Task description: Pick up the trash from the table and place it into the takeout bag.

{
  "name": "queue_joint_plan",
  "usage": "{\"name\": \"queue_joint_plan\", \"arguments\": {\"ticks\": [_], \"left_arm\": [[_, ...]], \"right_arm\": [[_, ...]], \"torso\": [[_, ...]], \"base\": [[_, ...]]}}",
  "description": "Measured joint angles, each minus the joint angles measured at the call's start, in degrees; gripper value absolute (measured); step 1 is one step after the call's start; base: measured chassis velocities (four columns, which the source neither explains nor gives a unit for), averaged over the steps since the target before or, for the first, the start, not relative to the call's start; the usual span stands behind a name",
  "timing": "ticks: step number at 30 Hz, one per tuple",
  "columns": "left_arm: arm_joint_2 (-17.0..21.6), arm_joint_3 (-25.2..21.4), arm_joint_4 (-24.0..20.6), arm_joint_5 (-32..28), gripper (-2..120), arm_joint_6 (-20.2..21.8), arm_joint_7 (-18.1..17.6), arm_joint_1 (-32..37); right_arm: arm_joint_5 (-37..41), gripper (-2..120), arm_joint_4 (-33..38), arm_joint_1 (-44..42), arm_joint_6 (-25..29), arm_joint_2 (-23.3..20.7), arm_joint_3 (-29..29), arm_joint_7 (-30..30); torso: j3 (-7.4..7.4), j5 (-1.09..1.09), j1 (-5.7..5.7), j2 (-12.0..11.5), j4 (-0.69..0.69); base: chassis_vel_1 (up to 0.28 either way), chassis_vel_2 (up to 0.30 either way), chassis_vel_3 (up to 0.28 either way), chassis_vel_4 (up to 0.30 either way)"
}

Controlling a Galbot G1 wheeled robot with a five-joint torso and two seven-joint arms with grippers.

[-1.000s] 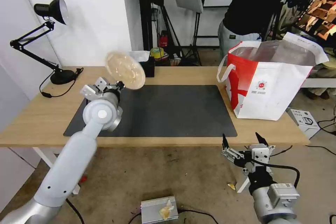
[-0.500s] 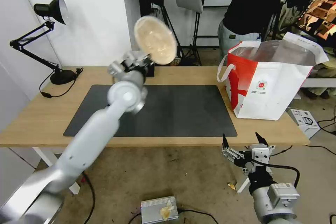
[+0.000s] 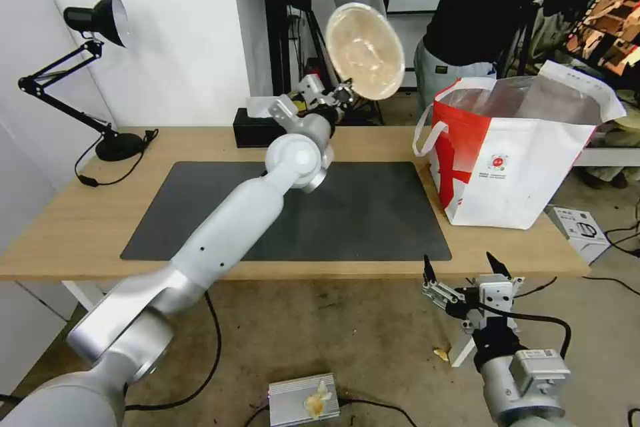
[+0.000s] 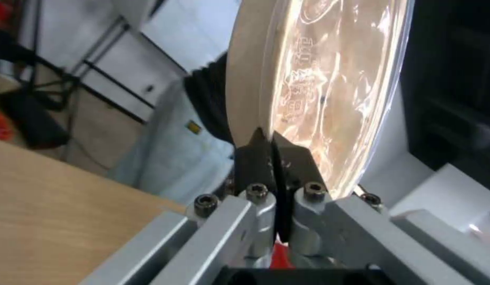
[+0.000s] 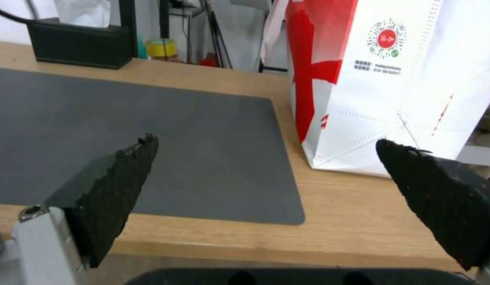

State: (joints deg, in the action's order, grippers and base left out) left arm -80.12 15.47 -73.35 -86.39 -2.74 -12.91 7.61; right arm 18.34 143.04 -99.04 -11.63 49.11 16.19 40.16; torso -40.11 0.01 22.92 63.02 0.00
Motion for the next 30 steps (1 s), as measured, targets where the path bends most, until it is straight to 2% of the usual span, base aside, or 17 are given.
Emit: {"name": "queue_joint_plan", "arguments": {"ticks": [2,3,7,8,10,12,13,14,17,21,25,30], "left_arm": [[-1.64,0.99,2.82,-0.14,0,0.00,2.64,-1.41],[-1.64,0.99,2.82,-0.14,0,0.00,2.64,-1.41],[-4.39,3.32,8.86,-1.04,0,0.23,11.63,-4.81],[-4.39,3.32,8.86,-1.04,0,0.23,11.63,-4.81],[-5.72,3.99,11.50,-1.28,0,0.29,15.55,-6.29],[-7.27,4.96,14.84,-1.07,0,-0.88,21.16,-7.92],[-7.27,4.96,14.84,-1.07,0,-0.88,21.16,-7.92],[-7.86,5.44,16.29,-0.87,0,-1.47,22.94,-8.51],[-10.69,7.31,23.55,-0.51,0,-2.82,31.44,-10.41],[-11.35,8.12,26.17,-0.58,0,-3.40,34.02,-10.98],[-11.39,10.87,28.88,-0.45,0,-4.75,38.77,-11.17],[-11.35,12.31,29.80,-0.44,0,-5.02,39.97,-10.93]], "right_arm": [[0.00,100,0.00,0.00,0.00,0.00,0.00,0.00],[0.00,100,0.00,0.00,0.00,0.00,0.00,0.00],[0.00,100,0.00,0.00,0.00,0.00,0.00,0.00],[0.00,100,0.00,0.00,0.00,0.00,0.00,0.00],[0.00,100,0.01,0.00,0.00,0.00,0.00,0.00],[0.00,100,0.00,0.00,0.00,0.00,0.00,0.00],[0.00,100,0.00,0.00,0.00,0.00,0.00,0.00],[0.00,100,0.00,0.00,0.00,0.00,0.00,0.00],[0.00,100,0.00,0.00,0.00,0.00,0.00,0.00],[0.00,100,0.00,0.00,0.00,0.00,0.00,0.00],[0.00,100,0.00,0.00,0.00,0.00,0.00,0.00],[0.00,100,0.00,0.00,0.00,0.00,0.00,0.00]], "torso": [[0.01,0.00,0.00,0.00,0.00],[0.01,0.00,0.00,0.00,0.00],[0.01,0.00,0.00,0.00,0.00],[0.01,0.00,0.00,0.00,0.00],[0.00,0.00,0.00,0.00,0.00],[0.01,0.00,-0.01,0.01,-0.01],[0.01,0.00,-0.01,0.01,-0.01],[0.01,0.00,0.00,0.01,-0.01],[0.00,0.00,0.00,0.01,-0.01],[0.00,0.00,0.00,0.01,-0.01],[0.00,-0.01,0.00,0.01,0.01],[0.00,-0.01,-0.01,0.01,0.00]], "base": [[0.000,0.000,0.000,0.000],[0.000,0.000,0.000,0.000],[0.000,0.000,0.000,0.000],[0.000,0.000,0.000,0.000],[0.000,0.000,0.000,0.000],[0.000,0.000,0.000,0.000],[0.000,0.000,0.000,0.000],[0.000,0.000,0.000,0.000],[0.000,0.000,0.000,0.000],[0.000,0.000,0.000,0.000],[0.000,0.000,0.000,0.000],[0.000,0.000,0.000,0.000]]}}
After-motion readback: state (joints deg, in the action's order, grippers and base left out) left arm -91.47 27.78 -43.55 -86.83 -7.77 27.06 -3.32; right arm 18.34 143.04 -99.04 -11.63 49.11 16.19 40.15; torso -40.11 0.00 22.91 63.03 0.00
